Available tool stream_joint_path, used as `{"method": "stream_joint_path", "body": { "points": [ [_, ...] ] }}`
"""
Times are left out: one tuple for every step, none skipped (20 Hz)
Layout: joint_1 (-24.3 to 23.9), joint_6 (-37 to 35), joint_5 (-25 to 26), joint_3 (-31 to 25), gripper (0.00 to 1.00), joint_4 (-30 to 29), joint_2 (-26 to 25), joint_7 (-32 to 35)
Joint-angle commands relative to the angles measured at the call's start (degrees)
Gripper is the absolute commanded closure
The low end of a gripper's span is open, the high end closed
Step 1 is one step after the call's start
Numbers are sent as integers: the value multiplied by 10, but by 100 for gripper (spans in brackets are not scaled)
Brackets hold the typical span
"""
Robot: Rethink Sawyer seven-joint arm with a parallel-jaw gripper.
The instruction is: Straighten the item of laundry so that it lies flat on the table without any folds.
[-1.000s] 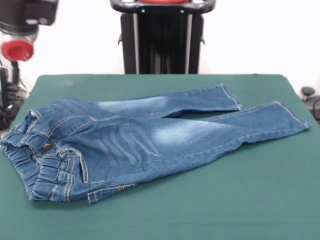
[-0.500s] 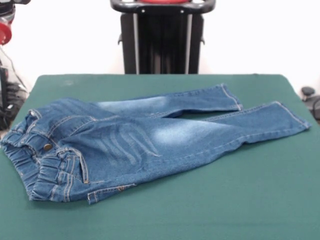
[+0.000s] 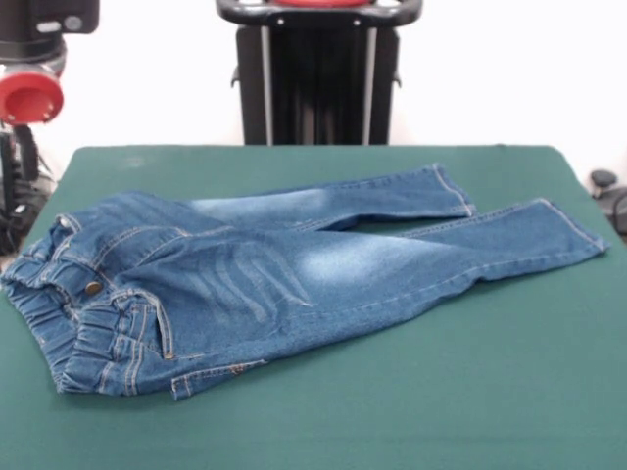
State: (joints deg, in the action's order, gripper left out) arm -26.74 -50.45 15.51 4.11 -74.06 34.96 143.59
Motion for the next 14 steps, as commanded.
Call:
{"method": "stream_joint_path", "body": {
  "points": [
    [40,-13,-17,-64,0,-6,-63,-5],
    [43,-10,-16,-62,0,-7,-61,0],
    [43,-6,-18,-64,0,-10,-60,1],
    [43,-6,-17,-62,0,-10,-59,1],
    [45,-3,-16,-60,0,-10,-58,2],
    [48,4,-13,-55,0,-13,-57,6],
    [49,14,-10,-52,0,-14,-57,9],
    [48,22,-9,-51,0,-14,-59,10],
    [46,31,-9,-51,0,-15,-62,11],
    [45,35,-7,-51,0,-12,-67,10],
    [46,37,-6,-50,0,-7,-72,11],
    [46,39,-5,-50,0,-3,-77,11],
    [48,37,-4,-48,0,5,-83,14],
    [50,35,-4,-47,0,10,-87,16]
  ]
}}
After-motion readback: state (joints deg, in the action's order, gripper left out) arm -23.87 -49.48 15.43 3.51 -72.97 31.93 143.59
